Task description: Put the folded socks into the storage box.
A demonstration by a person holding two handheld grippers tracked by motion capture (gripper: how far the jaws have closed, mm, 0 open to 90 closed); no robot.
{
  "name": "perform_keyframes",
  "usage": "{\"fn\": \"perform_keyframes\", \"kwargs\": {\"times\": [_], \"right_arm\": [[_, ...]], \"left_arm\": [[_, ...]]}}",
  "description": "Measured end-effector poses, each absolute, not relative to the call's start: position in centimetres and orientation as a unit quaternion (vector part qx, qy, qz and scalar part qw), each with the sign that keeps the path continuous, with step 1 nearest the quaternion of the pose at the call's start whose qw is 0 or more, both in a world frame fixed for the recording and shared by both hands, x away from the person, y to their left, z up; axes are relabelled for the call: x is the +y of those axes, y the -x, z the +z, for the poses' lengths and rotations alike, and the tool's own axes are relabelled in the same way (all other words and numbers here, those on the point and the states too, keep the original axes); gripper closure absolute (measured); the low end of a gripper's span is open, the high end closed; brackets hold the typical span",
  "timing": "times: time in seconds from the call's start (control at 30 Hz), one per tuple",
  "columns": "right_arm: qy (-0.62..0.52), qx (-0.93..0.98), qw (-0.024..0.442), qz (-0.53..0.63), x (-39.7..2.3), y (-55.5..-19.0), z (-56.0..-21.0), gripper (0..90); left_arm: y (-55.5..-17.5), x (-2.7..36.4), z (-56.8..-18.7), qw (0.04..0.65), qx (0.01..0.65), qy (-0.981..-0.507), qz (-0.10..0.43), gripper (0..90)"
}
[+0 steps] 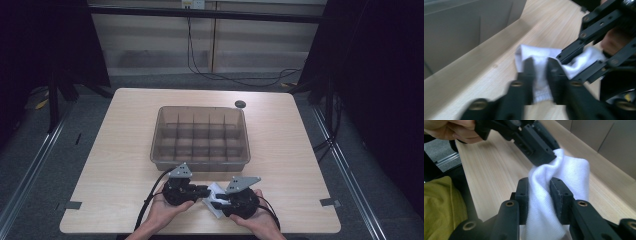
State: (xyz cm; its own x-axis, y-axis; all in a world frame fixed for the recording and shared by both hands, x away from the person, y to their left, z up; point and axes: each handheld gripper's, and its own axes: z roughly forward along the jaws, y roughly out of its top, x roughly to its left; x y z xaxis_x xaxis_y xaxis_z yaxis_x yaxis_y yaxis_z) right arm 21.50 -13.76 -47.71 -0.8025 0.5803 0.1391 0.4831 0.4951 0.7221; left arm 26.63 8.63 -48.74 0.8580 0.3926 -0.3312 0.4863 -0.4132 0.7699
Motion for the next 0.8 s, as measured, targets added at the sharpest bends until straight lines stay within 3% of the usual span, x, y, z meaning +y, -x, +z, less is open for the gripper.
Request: {"fn": "perform_keyframes", "kwargs": {"times": [0.47,0.8], "right_arm": [[-0.327,0.845,0.059,0.419,-14.8,-21.8,-46.2,46.5],[-0.355,0.81,0.061,0.462,-16.2,-22.4,-44.3,62.3]], "left_arm": [[-25.7,8.6,-48.7,0.452,0.237,-0.86,-0.014,89.4],[-24.6,8.1,-48.7,0.447,0.221,-0.866,0.017,89.3]]}}
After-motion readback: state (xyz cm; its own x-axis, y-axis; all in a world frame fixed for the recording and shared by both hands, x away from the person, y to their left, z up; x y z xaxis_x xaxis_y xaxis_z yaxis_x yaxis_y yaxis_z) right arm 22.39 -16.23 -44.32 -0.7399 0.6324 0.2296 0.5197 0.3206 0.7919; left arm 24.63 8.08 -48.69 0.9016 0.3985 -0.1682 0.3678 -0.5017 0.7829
